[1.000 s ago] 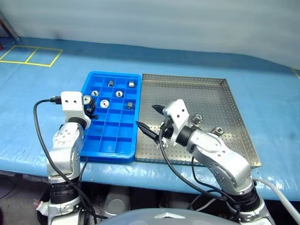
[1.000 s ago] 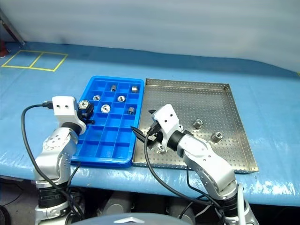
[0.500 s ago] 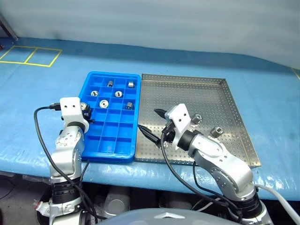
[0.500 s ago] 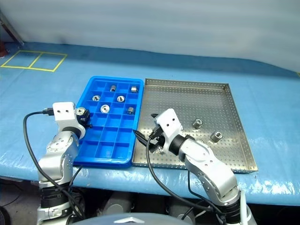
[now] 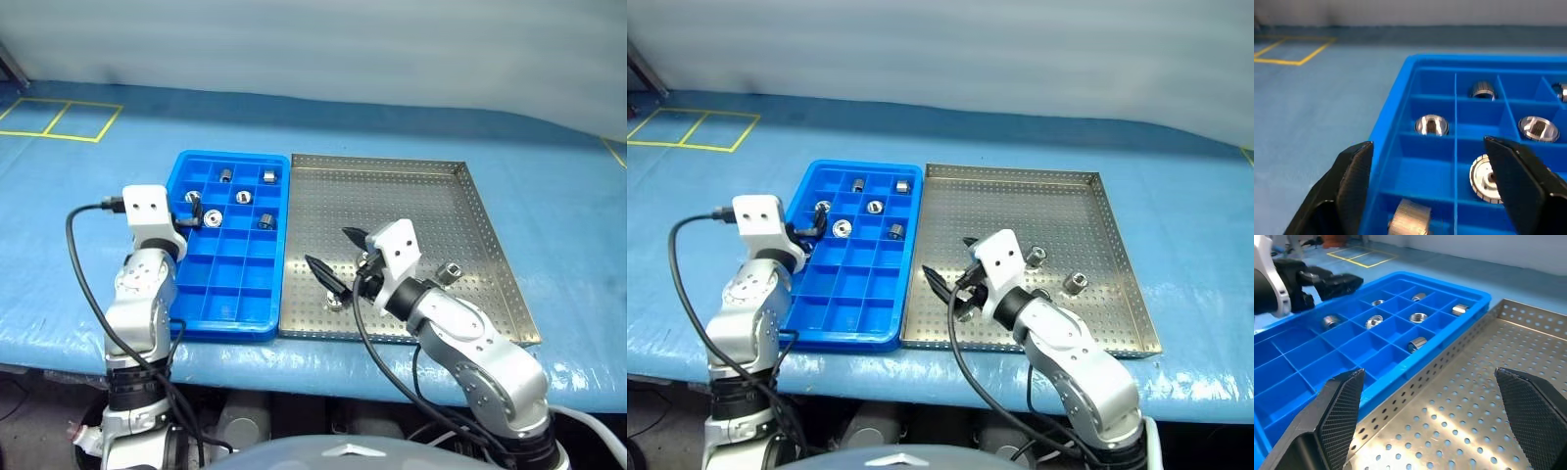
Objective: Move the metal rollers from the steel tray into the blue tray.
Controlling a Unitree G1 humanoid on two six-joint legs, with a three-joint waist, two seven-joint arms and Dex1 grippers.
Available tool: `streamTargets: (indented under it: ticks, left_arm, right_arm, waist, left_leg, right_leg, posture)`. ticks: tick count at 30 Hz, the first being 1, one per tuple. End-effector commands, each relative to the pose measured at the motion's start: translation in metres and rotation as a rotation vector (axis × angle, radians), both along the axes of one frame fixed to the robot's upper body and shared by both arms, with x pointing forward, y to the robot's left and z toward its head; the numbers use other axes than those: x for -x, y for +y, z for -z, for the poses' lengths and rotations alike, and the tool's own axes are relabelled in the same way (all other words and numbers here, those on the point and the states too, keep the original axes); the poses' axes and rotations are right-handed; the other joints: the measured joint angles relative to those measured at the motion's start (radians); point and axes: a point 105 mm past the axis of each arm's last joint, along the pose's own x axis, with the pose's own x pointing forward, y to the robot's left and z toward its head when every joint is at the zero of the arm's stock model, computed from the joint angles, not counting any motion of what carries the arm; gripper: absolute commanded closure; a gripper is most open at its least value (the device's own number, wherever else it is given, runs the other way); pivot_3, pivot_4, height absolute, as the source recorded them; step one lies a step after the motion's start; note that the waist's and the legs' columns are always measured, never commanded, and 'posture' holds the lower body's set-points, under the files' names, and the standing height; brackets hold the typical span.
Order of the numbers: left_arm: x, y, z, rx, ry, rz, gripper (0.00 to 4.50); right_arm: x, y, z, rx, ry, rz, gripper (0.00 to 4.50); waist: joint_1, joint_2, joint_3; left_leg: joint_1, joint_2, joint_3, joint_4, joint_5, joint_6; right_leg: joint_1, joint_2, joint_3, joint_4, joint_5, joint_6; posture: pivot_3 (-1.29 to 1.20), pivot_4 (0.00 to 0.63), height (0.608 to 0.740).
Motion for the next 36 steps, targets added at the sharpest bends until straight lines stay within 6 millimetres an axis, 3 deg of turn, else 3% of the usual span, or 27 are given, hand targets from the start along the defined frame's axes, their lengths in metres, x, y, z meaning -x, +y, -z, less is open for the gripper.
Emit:
streamTargets:
  ticks: [1,2,8,19,26,36]
  left_arm:
    - [-0.009,-0.044,-0.026,-0.043,-0.075,0.283,0.03]
    - [-0.010,-0.063,-0.029,-0.061,-0.071,0.406,0.03]
    - [-0.010,-0.124,-0.023,-0.109,0.003,0.819,0.03]
    - [-0.014,-0.178,0.012,-0.214,0.153,1.150,0.03]
    - [-0.014,-0.202,0.041,-0.268,0.222,1.226,0.03]
    - [-0.016,-0.196,0.071,-0.309,0.322,1.192,0.03]
  right_arm:
    - [0.007,-0.019,-0.012,0.005,-0.049,0.087,0.00]
    - [0.009,-0.025,-0.011,0.010,-0.048,0.120,0.00]
    - [0.020,-0.048,-0.008,0.023,-0.036,0.267,0.00]
    - [0.040,-0.059,0.002,0.006,-0.009,0.390,0.00]
    - [0.043,-0.052,0.004,-0.028,-0.005,0.409,0.00]
    - [0.047,-0.051,0.005,-0.044,-0.006,0.441,0.00]
  waist:
    - [-0.005,0.000,0.000]
    - [-0.009,0.000,0.000]
    - [-0.058,0.000,0.000]
    - [-0.141,0.001,-0.001]
    - [-0.172,0.001,-0.001]
    - [-0.196,0.001,-0.001]
  left_leg:
    - [0.000,0.000,0.000,0.000,0.000,0.000]
    - [0.000,0.000,0.000,0.000,0.000,0.000]
    - [0.000,0.000,0.001,0.000,0.000,0.000]
    - [0.002,0.000,0.003,0.000,0.000,0.000]
    - [0.002,0.000,0.004,0.000,0.000,0.000]
    - [0.002,0.000,0.004,0.000,0.000,0.000]
  right_leg:
    - [0.000,0.000,0.000,0.000,0.000,0.000]
    - [0.000,0.000,0.000,0.000,0.000,0.000]
    - [0.000,0.000,0.001,-0.001,0.000,0.000]
    - [-0.001,0.002,0.004,0.002,0.000,0.000]
    - [-0.001,0.002,0.006,0.001,0.000,0.001]
    - [-0.001,0.002,0.006,0.002,0.000,0.001]
  posture:
    - [0.11,0.150,0.740]
    - [0.09,0.150,0.740]
    - [0.00,0.150,0.740]
    - [-0.16,0.150,0.740]
    - [-0.20,0.150,0.740]
    - [-0.23,0.150,0.740]
